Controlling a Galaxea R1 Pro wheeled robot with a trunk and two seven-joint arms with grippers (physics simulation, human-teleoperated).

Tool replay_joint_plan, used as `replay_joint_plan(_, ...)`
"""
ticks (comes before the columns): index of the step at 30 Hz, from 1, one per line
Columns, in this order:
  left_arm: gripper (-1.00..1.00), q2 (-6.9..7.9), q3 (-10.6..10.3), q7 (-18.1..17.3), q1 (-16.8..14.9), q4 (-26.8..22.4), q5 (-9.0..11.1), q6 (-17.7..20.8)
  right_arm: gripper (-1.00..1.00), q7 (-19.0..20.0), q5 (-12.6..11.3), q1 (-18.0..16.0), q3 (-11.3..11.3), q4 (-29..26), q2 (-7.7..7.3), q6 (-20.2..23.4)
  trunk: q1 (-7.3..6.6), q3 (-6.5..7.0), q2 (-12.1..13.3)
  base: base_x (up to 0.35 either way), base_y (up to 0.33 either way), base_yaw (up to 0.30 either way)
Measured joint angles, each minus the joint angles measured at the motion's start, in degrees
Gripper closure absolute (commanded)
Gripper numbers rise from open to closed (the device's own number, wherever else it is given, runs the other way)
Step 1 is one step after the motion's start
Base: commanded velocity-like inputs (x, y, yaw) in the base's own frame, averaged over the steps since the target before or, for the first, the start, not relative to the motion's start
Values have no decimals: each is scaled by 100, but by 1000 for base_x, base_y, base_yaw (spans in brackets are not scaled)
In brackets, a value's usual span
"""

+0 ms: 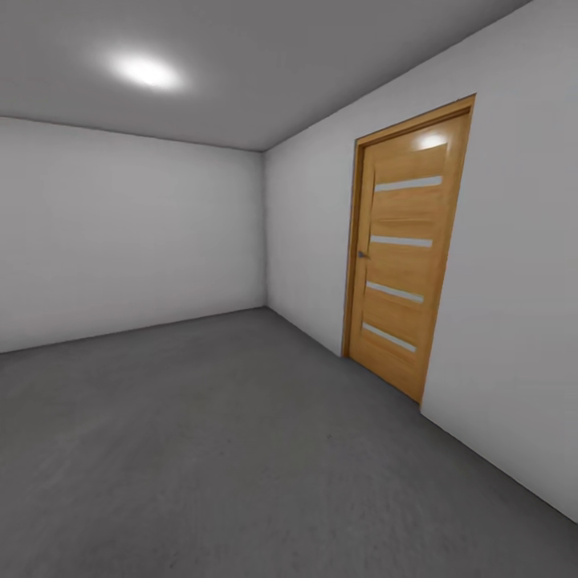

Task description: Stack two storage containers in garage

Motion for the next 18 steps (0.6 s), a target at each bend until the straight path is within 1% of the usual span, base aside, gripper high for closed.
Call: replay_joint_plan(18, -100, 18, 10, 3, 0, 0, 8, 17, -100, 0, 6, 0, 0, -5, 0, 1, 0, 0, 0, 322, 0, 0)
